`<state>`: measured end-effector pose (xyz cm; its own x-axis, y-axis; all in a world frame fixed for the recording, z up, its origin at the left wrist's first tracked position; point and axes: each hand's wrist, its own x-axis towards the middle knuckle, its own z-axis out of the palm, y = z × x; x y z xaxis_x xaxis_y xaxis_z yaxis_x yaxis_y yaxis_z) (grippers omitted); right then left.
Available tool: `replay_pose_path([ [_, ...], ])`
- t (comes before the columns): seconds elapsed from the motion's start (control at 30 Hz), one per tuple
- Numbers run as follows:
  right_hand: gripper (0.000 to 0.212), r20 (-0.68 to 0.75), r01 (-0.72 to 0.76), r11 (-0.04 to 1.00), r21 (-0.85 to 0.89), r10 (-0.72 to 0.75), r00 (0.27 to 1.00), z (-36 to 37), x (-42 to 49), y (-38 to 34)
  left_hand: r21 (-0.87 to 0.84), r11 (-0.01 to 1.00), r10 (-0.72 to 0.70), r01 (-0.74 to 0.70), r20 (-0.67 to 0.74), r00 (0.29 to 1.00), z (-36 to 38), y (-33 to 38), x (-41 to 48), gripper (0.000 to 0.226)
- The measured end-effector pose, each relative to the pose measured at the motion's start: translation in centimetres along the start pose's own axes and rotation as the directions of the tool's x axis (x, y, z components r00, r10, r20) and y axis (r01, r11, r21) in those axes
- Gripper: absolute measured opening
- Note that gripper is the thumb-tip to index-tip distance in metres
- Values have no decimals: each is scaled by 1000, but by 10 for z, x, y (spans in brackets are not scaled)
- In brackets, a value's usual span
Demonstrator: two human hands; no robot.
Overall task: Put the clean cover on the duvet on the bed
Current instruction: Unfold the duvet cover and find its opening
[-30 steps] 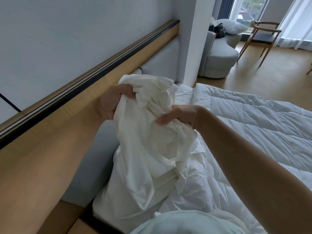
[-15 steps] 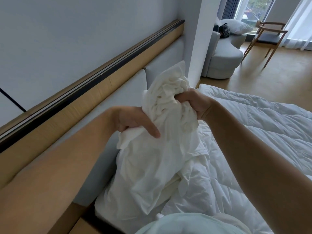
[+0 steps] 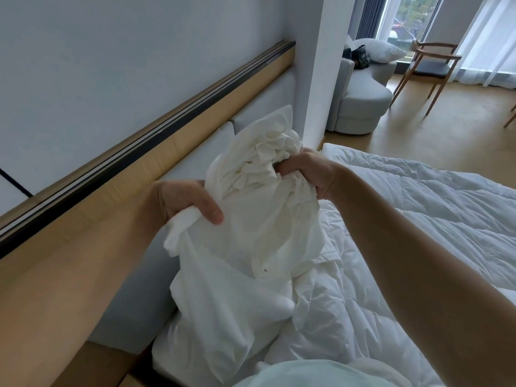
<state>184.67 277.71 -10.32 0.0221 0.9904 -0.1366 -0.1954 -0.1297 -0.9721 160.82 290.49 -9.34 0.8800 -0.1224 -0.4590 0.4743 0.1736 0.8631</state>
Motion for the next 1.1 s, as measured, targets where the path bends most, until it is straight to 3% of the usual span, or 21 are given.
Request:
replay_pose_path([
  [0.07,30,-1,-11,1000,-17,11,1000,3,1,2,126,989,-73,74,-13,997,0,4,-3,56],
  [0.13,30,-19,-18,1000,-14,17,1000,3,2,2,110,991,-59,73,-119,991,0,6,-5,53],
  [0.27,32,113,-128,992,-11,128,985,2,-6,1,-8,985,154,-170,-373,915,0,0,-9,46],
  [0.33,37,270,-241,969,-58,247,931,10,-15,5,-30,946,271,-323,-471,839,0,-2,-7,49],
  [0.4,54,383,-292,948,-125,317,868,22,-21,10,-26,926,298,-377,-565,770,-1,-2,-1,60],
  [0.47,60,426,-285,937,-199,345,836,35,-23,13,-26,923,299,-384,-581,757,3,2,5,49],
  [0.57,46,428,-215,938,-271,317,846,51,-27,11,-47,911,307,-409,-587,749,8,11,12,35],
  [0.7,35,294,-57,998,24,47,955,49,-28,4,-11,903,335,-430,-611,718,7,15,11,34],
  [0.8,41,251,15,978,210,-68,966,45,-30,4,27,905,342,-424,-636,691,6,16,11,36],
  [0.93,35,308,-86,990,115,47,950,55,-31,16,2,888,357,-460,-636,685,11,20,13,20],
  [1.1,36,221,-150,985,-85,165,961,59,-32,12,-15,856,397,-516,-621,676,16,21,17,18],
])
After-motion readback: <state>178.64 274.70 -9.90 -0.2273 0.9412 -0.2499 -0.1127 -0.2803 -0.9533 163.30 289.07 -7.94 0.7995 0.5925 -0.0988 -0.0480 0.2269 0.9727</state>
